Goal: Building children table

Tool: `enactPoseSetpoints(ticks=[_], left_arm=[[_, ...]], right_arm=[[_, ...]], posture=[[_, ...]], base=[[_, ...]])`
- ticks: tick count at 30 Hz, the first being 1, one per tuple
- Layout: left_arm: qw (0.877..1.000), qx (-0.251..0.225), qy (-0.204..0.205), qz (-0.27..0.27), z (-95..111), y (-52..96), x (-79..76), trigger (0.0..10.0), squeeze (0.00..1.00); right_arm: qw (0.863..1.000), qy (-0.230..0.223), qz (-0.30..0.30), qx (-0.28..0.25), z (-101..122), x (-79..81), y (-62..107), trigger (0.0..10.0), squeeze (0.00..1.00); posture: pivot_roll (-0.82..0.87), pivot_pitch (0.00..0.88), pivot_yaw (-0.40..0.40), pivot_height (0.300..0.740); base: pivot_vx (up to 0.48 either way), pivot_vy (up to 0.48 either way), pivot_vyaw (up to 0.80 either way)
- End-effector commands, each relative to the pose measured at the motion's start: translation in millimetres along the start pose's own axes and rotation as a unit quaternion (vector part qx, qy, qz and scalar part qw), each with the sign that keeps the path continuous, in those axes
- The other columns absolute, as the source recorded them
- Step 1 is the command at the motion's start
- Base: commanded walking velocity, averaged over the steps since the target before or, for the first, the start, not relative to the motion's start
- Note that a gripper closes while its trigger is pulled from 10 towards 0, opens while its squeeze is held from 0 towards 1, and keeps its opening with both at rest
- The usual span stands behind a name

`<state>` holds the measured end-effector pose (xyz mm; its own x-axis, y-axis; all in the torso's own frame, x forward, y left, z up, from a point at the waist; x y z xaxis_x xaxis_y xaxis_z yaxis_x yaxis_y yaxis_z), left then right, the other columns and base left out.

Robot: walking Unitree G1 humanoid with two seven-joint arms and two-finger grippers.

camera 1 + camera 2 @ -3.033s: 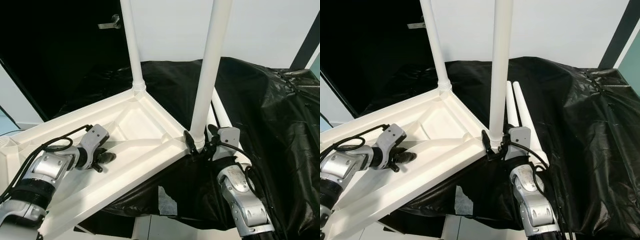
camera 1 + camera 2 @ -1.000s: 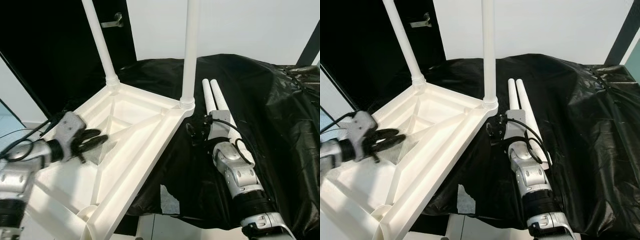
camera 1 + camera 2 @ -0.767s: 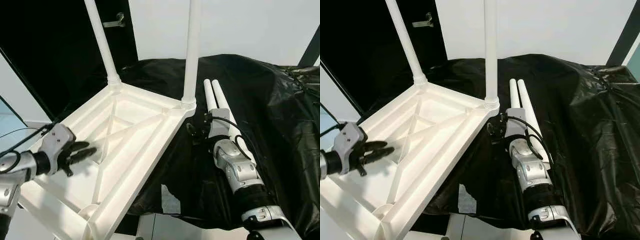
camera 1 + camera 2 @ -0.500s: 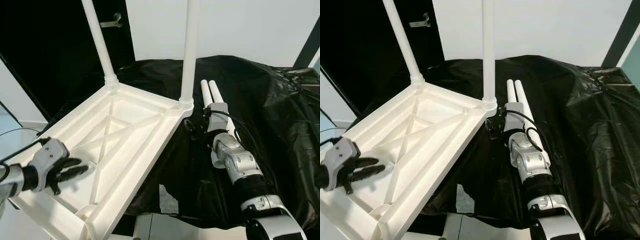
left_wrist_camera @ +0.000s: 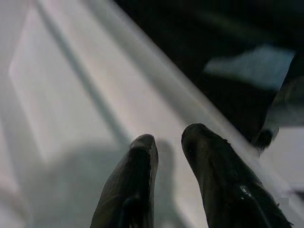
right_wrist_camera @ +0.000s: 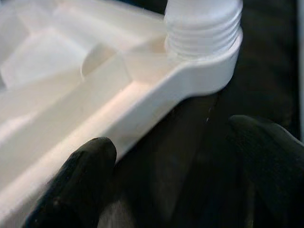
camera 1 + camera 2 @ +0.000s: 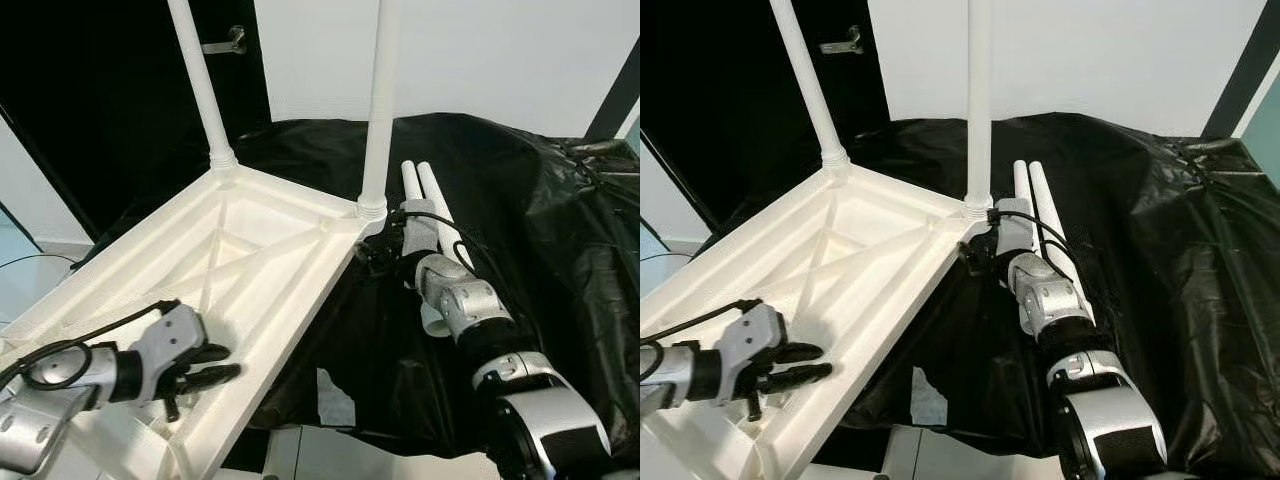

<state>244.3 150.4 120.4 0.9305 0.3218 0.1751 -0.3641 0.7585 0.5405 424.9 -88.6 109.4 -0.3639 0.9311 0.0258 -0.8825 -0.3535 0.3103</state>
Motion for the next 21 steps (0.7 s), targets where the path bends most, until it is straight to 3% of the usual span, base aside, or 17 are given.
enactPoseSetpoints(ticks=[1, 11, 15, 17, 18, 19, 20, 21], left_arm=[[1.0, -0.012, -0.003, -0.004, 10.6, -6.2, -5.1, 10.0, 0.0], [0.999, -0.046, -0.013, -0.003, 33.3, -22.2, -9.2, 10.0, 0.0], [0.998, -0.051, -0.016, 0.026, 36.6, -24.3, 2.7, 10.0, 0.0], [0.996, -0.034, -0.027, 0.075, 31.0, -6.7, 28.7, 10.0, 0.0], [0.996, -0.034, -0.027, 0.075, 31.0, -6.7, 28.7, 10.0, 0.0], [0.995, -0.02, -0.025, 0.092, 25.9, 4.5, 39.4, 10.0, 0.0], [0.991, 0.02, -0.022, 0.132, 8.3, 29.8, 60.4, 10.0, 0.0], [0.991, 0.02, -0.022, 0.132, 8.3, 29.8, 60.4, 10.0, 0.0]], right_arm=[[1.0, 0.01, 0.016, 0.019, -7.1, 4.3, -2.7, 10.0, 0.0], [0.999, 0.013, 0.022, 0.023, -11.8, 4.3, -5.6, 10.0, 0.0], [0.999, 0.017, 0.02, 0.02, -10.7, 3.3, -6.1, 10.0, 0.0], [1.0, 0.014, 0.019, 0.016, -8.6, 2.4, -6.1, 10.0, 0.0], [1.0, 0.014, 0.019, 0.016, -8.6, 2.4, -6.1, 10.0, 0.0], [1.0, 0.014, 0.019, 0.015, -8.2, 1.9, -5.9, 10.0, 0.0], [1.0, 0.013, 0.022, 0.018, -11.0, 2.3, -5.3, 10.0, 0.0], [1.0, 0.013, 0.022, 0.018, -11.0, 2.3, -5.3, 10.0, 0.0]], posture=[[0.12, 0.0, 0.013, 0.74], [0.12, 0.0, 0.018, 0.74], [0.12, 0.0, 0.019, 0.74], [0.12, 0.0, 0.024, 0.74], [0.12, 0.0, 0.024, 0.74], [0.12, 0.0, 0.024, 0.74], [0.12, 0.0, 0.028, 0.74], [0.12, 0.0, 0.028, 0.74]], base=[[0.0, 0.0, 0.0], [0.0, 0.0, 0.0], [0.0, 0.0, 0.0], [0.0, 0.0, 0.0], [0.0, 0.0, 0.0], [0.0, 0.0, 0.0], [0.0, 0.0, 0.0], [0.0, 0.0, 0.0]])
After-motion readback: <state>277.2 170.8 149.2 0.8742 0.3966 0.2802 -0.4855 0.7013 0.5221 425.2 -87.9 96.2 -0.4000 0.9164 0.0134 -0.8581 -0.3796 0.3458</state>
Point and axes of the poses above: a point about 5 cm out from each wrist's last joint towards the gripper, its own y axis pointing back from the gripper into the wrist, its own z axis along the axis of the wrist's last joint, x = y × z, the point moved 6 cm from there along -y, pointing out of the wrist towards the gripper, and after that the axes turned 1 degree about -y, right-handed, at the moved point
